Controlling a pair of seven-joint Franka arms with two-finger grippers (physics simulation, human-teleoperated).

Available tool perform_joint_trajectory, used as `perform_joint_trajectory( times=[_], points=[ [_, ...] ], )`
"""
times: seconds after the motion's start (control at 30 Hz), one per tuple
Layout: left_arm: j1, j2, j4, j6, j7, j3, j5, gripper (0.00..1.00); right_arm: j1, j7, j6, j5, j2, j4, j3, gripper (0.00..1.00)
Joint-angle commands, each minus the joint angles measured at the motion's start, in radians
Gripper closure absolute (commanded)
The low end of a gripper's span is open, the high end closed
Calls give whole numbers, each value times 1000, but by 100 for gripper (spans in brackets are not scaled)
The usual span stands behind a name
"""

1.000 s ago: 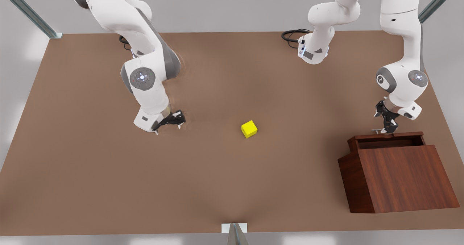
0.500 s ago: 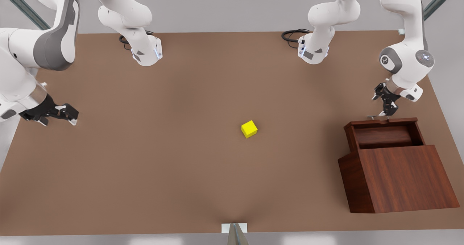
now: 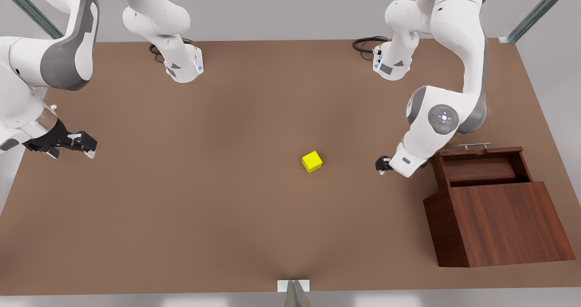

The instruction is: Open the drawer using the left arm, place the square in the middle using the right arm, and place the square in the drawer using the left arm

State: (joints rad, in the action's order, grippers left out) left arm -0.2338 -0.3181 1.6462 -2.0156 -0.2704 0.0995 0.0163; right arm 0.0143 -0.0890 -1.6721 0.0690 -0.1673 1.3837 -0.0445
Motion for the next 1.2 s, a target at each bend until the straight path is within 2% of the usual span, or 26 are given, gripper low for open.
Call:
perform_joint_trajectory(
  times=[0.0, 0.07, 0.17, 0.5, 0.73, 0.97, 1.17],
  points=[
    [5, -15, -5, 0, 46, 22, -3, 0, 1, 0, -1, 0, 0, 0, 0, 0],
    [-1, -52, -23, 2, 193, 77, 2, 0, 3, 0, 0, 0, -1, 0, 0, 0],
    [-55, -104, -28, -8, 398, 77, 1, 0, 3, 0, -1, -12, -8, 0, -2, 0],
    [-274, -220, -22, -173, 398, 89, 4, 0, 4, 3, -1, -14, -8, -2, -2, 0],
    [-294, -276, -16, -190, 402, 89, 189, 0, 4, 3, 3, -12, -6, -2, -2, 0],
    [-312, -328, -13, -239, 382, 89, 178, 0, 6, 2, 0, -12, -8, -2, -2, 0],
    [-312, -323, 78, -319, 384, 89, 189, 0, 4, 2, -1, -12, -8, 0, -2, 0]
  ],
)
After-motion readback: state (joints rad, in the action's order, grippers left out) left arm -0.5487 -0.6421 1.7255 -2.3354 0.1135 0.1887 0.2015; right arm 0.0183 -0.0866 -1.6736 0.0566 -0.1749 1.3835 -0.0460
